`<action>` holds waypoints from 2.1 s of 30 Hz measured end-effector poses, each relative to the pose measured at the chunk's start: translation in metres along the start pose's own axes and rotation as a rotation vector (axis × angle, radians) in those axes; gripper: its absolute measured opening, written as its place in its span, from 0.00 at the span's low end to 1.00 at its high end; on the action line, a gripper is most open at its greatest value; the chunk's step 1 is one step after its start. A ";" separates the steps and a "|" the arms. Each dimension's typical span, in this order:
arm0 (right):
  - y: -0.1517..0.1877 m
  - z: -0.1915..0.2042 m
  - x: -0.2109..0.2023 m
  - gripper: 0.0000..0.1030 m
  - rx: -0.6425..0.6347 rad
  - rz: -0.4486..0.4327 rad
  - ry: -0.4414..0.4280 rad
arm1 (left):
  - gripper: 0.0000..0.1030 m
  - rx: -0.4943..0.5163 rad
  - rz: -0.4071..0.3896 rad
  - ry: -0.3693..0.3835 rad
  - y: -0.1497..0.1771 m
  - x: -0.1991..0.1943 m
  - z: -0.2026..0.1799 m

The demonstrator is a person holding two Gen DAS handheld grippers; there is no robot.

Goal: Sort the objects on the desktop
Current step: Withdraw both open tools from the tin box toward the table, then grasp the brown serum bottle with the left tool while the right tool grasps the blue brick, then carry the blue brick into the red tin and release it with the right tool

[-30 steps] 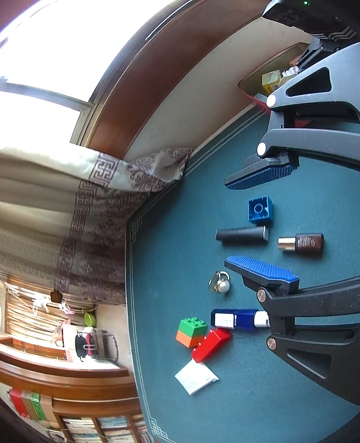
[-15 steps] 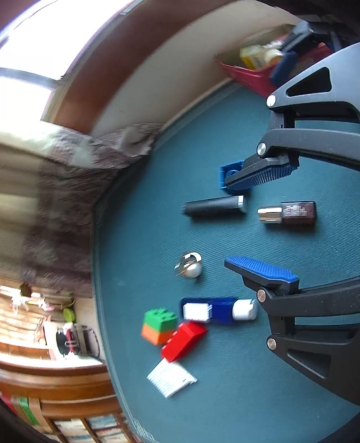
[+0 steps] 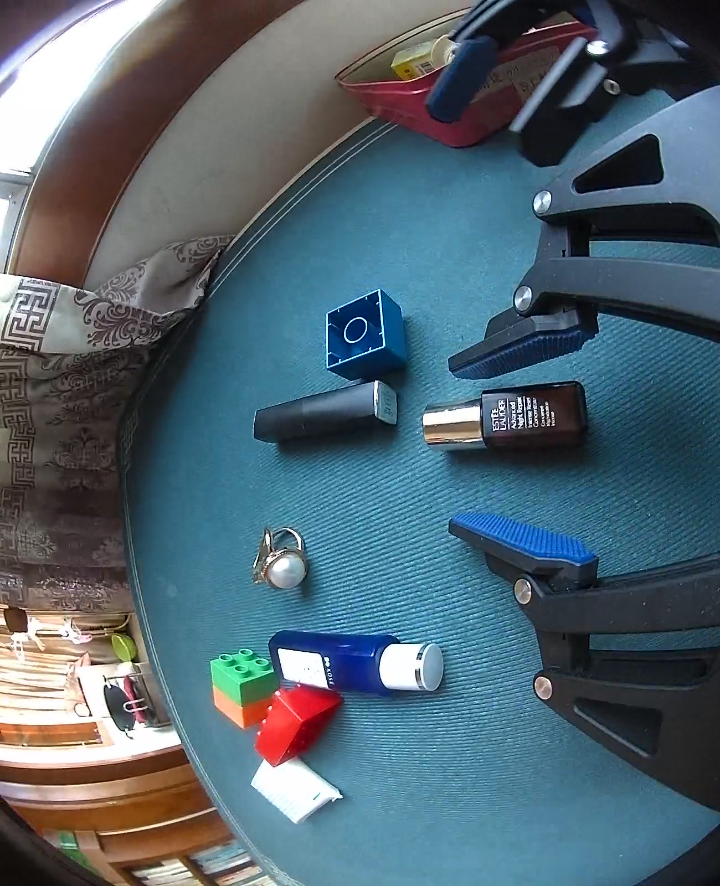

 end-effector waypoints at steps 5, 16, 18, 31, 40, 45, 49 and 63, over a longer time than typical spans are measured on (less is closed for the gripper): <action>-0.011 0.000 0.003 0.79 -0.004 -0.021 0.019 | 0.22 0.025 -0.028 -0.016 0.000 -0.001 0.003; -0.021 0.023 0.047 0.73 -0.023 0.038 -0.034 | 0.21 -0.036 -0.119 -0.081 -0.020 -0.022 0.033; -0.021 0.024 0.057 0.67 -0.017 0.061 -0.029 | 0.21 -0.049 -0.124 -0.081 -0.021 -0.024 0.038; -0.023 0.023 0.104 0.52 -0.005 0.126 0.004 | 0.21 -0.081 -0.121 -0.070 -0.020 -0.020 0.040; -0.023 0.016 0.102 0.35 -0.029 0.099 0.038 | 0.21 -0.078 -0.117 -0.063 -0.019 -0.019 0.037; -0.023 0.017 0.099 0.35 -0.019 0.097 0.030 | 0.21 -0.073 -0.121 -0.058 -0.021 -0.021 0.034; -0.029 0.019 0.088 0.35 -0.008 0.075 0.018 | 0.21 -0.070 -0.128 -0.050 -0.022 -0.023 0.032; -0.035 0.005 0.016 0.35 0.023 -0.020 0.031 | 0.21 -0.036 -0.158 -0.006 -0.027 -0.038 0.009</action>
Point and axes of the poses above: each gripper's, at about its wrist camera, not at the fingertips, and x roughly the way its jaws point, z to its left, y to its underside, the point moved 10 cm from there along x, roughly the way its jaws point, and after that the axes turned 5 degrees about -z, right-handed, at the moved point
